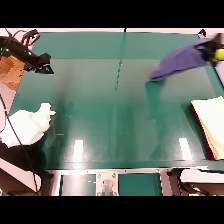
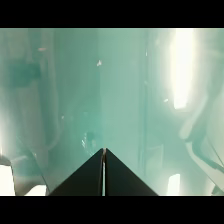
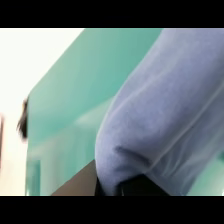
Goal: Fold the shirts.
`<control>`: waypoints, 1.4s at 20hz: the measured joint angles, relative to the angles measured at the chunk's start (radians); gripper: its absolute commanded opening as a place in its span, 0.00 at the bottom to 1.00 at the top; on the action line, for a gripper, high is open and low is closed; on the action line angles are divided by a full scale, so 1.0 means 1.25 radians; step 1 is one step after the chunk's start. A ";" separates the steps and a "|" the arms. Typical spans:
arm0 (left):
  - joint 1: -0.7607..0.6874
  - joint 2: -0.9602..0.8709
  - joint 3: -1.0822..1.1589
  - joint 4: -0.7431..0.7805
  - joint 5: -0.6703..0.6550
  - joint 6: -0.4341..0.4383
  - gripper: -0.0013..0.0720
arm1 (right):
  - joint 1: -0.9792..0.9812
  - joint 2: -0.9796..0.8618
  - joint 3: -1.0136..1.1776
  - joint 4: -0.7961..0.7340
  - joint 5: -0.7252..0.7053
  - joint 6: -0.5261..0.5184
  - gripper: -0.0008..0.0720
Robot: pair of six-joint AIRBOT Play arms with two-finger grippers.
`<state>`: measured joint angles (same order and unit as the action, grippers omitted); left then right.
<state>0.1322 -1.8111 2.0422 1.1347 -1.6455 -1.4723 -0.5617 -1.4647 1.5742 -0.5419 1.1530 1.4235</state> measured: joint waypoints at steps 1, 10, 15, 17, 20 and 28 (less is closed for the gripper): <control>0.000 0.000 0.000 0.001 -0.002 -0.004 0.06 | -0.056 0.005 0.005 -0.003 0.020 0.004 0.03; 0.000 0.000 0.000 0.002 -0.017 -0.018 0.06 | -0.403 0.038 0.021 -0.046 0.197 0.027 0.03; 0.000 0.000 0.000 0.002 -0.025 -0.018 0.06 | -0.501 0.095 0.022 -0.125 0.266 0.069 0.03; 0.000 0.000 0.000 -0.002 -0.027 -0.018 0.06 | -0.533 0.116 0.022 -0.157 0.298 0.088 0.03; 0.000 0.000 0.000 -0.011 -0.027 -0.018 0.06 | -0.557 0.136 0.020 -0.253 0.358 0.118 0.03; 0.000 0.000 0.000 -0.016 -0.032 -0.016 0.06 | -0.573 0.160 -0.103 -0.563 0.425 0.171 0.03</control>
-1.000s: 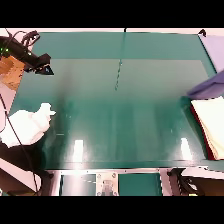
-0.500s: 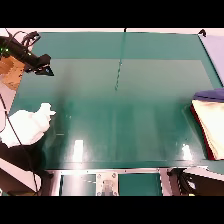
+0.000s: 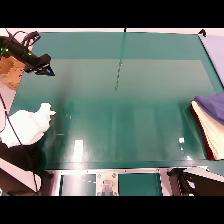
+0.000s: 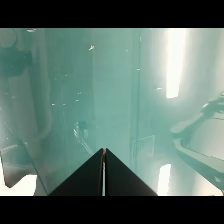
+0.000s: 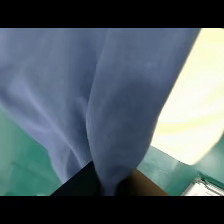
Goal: Fold the shirts.
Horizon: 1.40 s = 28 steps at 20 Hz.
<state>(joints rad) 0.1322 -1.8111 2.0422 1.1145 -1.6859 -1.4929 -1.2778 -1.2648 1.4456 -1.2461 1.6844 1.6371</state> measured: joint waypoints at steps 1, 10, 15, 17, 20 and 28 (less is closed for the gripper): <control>0.000 0.000 0.000 0.000 0.000 0.000 0.06 | 0.000 0.001 -0.032 -0.029 -0.011 0.001 0.04; 0.000 0.000 0.000 -0.038 0.001 0.020 0.06 | -0.001 0.000 -0.230 -0.254 -0.054 0.016 0.77; 0.000 0.000 0.000 -0.068 0.014 0.030 0.06 | 0.060 0.001 -0.161 -0.145 -0.065 0.034 0.06; -0.005 0.000 0.000 -0.070 0.017 0.012 0.06 | 0.128 0.003 -0.138 -0.060 -0.112 0.027 0.03; -0.040 0.005 -0.004 -0.063 0.015 -0.015 0.06 | 0.262 0.004 -0.122 0.018 -0.181 0.006 0.03; -0.218 0.171 -0.214 0.040 0.023 -0.041 0.06 | 0.553 0.069 -0.303 0.046 -0.260 -0.060 0.03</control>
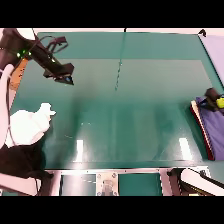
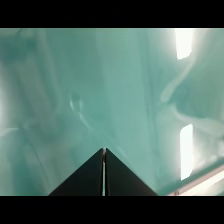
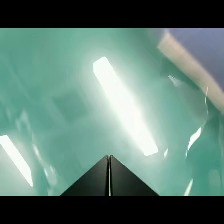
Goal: Fold the shirts.
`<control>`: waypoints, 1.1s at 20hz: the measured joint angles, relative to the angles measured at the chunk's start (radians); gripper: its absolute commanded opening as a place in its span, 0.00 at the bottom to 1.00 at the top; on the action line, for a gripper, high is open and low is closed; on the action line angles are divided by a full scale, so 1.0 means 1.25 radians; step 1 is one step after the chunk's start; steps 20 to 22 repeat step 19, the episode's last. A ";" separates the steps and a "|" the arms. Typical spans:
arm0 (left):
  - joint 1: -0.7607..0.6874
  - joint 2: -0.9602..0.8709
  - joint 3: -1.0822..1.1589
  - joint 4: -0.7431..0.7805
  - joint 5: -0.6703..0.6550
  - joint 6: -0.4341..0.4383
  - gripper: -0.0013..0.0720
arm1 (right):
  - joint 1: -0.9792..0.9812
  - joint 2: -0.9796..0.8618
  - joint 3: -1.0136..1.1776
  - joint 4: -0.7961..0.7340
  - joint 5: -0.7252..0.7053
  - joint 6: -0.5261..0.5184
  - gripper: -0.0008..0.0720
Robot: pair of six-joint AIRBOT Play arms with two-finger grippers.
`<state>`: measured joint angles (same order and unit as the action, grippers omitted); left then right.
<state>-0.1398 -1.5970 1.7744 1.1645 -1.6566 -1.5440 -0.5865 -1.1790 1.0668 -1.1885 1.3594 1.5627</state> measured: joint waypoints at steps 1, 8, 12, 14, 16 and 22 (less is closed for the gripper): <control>-0.016 0.042 -0.063 0.005 0.016 -0.004 0.06 | 0.013 0.016 -0.039 0.000 -0.012 -0.008 0.03; -0.051 0.323 -0.482 -0.003 0.179 -0.063 0.06 | 0.048 0.090 -0.174 0.015 -0.083 -0.056 0.03; -0.053 0.370 -0.543 -0.012 0.209 -0.078 0.06 | 0.051 0.098 -0.186 0.037 -0.090 -0.057 0.03; -0.054 0.378 -0.555 -0.014 0.217 -0.081 0.06 | 0.052 0.099 -0.188 0.042 -0.090 -0.058 0.03; -0.054 0.382 -0.560 -0.016 0.221 -0.083 0.06 | 0.052 0.100 -0.189 0.044 -0.091 -0.058 0.03; -0.054 0.385 -0.564 -0.016 0.222 -0.083 0.06 | 0.052 0.100 -0.190 0.046 -0.091 -0.058 0.03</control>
